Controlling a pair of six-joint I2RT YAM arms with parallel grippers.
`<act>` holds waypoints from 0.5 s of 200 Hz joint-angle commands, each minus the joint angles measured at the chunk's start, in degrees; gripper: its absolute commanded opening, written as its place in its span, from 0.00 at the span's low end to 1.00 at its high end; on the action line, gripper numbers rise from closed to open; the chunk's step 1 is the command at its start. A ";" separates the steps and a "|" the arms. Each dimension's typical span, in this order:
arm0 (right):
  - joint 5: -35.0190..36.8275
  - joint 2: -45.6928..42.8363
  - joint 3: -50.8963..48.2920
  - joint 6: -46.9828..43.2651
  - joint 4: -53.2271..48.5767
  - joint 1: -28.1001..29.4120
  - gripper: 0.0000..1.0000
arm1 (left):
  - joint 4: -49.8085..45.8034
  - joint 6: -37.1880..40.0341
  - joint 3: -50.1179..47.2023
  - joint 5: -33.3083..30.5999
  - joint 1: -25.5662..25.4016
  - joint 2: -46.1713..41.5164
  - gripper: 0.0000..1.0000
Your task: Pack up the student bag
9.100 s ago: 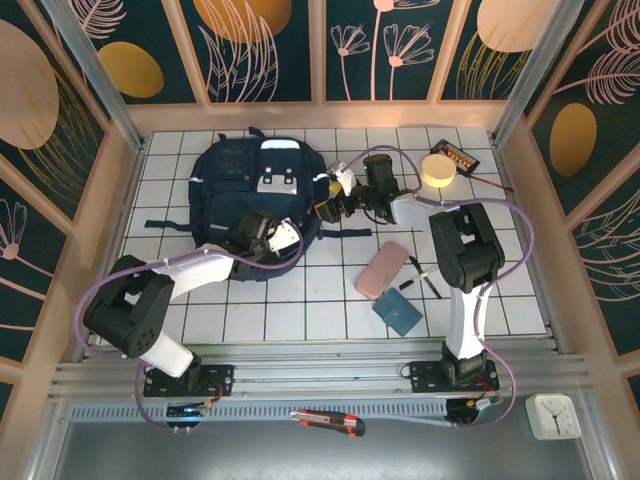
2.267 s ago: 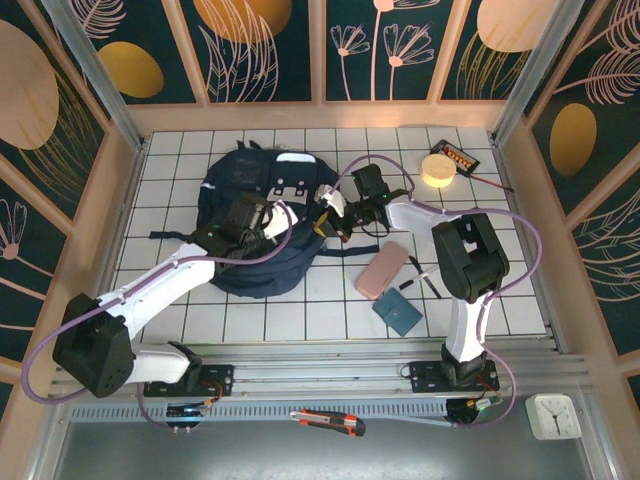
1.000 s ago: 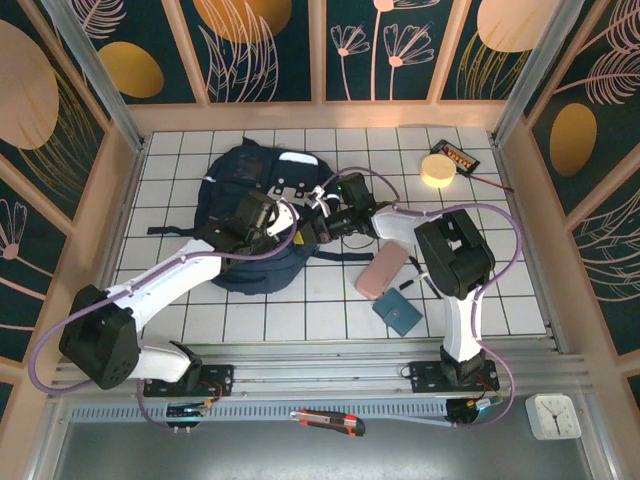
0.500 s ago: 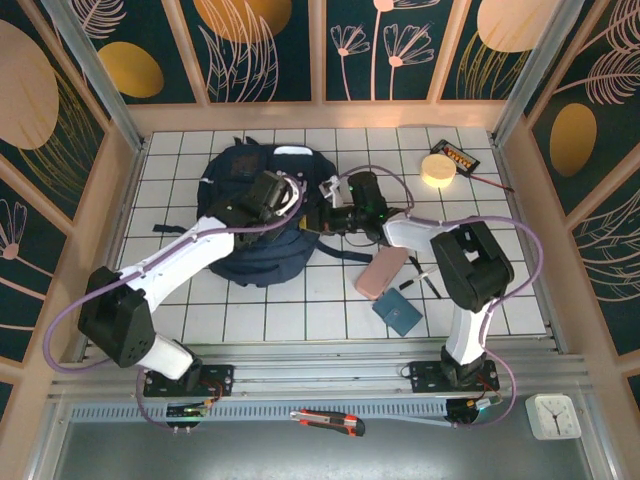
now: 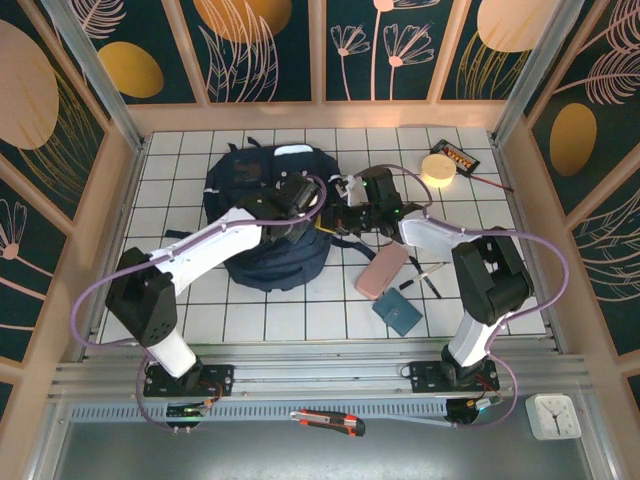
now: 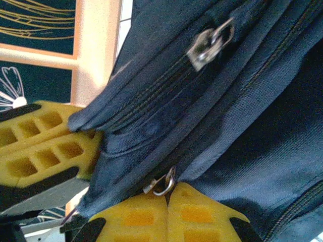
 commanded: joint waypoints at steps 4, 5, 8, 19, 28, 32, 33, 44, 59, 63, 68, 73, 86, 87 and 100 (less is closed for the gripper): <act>-15.88 -5.39 1.49 -4.54 -6.09 2.85 0.00 | 3.98 -2.26 5.01 -1.77 -0.25 4.29 0.00; -15.90 -5.50 1.60 -5.00 -6.73 2.79 0.00 | 3.92 -2.16 5.07 -1.86 -0.27 4.31 0.00; -15.97 -5.60 1.96 -6.34 -8.59 2.61 0.00 | 3.77 -1.90 5.18 -2.09 -0.26 4.54 0.00; -15.57 -6.08 2.82 -10.62 -14.69 1.93 0.00 | 3.56 -0.76 4.81 -3.56 -0.22 4.68 0.00; -14.87 -6.77 2.63 -12.42 -17.56 0.33 0.00 | 3.72 0.74 3.87 -4.50 -0.21 4.22 0.00; -14.62 -7.12 2.37 -12.82 -18.23 -0.40 0.00 | 3.88 1.21 3.30 -5.10 -0.19 3.91 0.00; -14.61 -7.24 2.31 -12.92 -18.34 -0.56 0.00 | 3.92 1.29 3.16 -5.20 -0.19 3.85 0.00; -14.67 -8.05 1.65 -12.60 -18.39 -1.37 0.00 | 4.28 1.36 2.01 -6.27 -0.27 2.93 0.00; -15.39 -8.93 0.67 -10.40 -15.00 -0.56 0.00 | 4.00 0.10 1.88 -4.73 -0.28 2.23 0.00; -15.62 -9.06 0.32 -9.30 -13.61 -0.15 0.00 | 4.01 -0.57 1.96 -4.24 -0.26 2.13 0.00; -15.78 -9.19 -0.28 -7.82 -11.58 0.63 0.00 | 3.94 -1.45 2.24 -3.69 -0.26 2.07 0.00; -15.76 -9.25 -0.79 -6.20 -9.52 1.19 0.00 | 3.74 -2.61 2.77 -2.98 -0.22 2.20 0.00; -14.74 -9.16 -3.25 -1.39 -3.58 3.87 0.00 | 3.15 -5.91 4.90 0.20 -0.23 2.88 0.00; -14.67 -9.18 -3.44 -0.96 -2.79 4.08 0.00 | 3.16 -6.18 5.06 0.57 -0.25 2.90 0.00; -12.70 -8.98 -6.04 3.67 4.10 6.16 0.00 | 4.38 -8.63 5.82 3.37 -0.23 2.86 0.00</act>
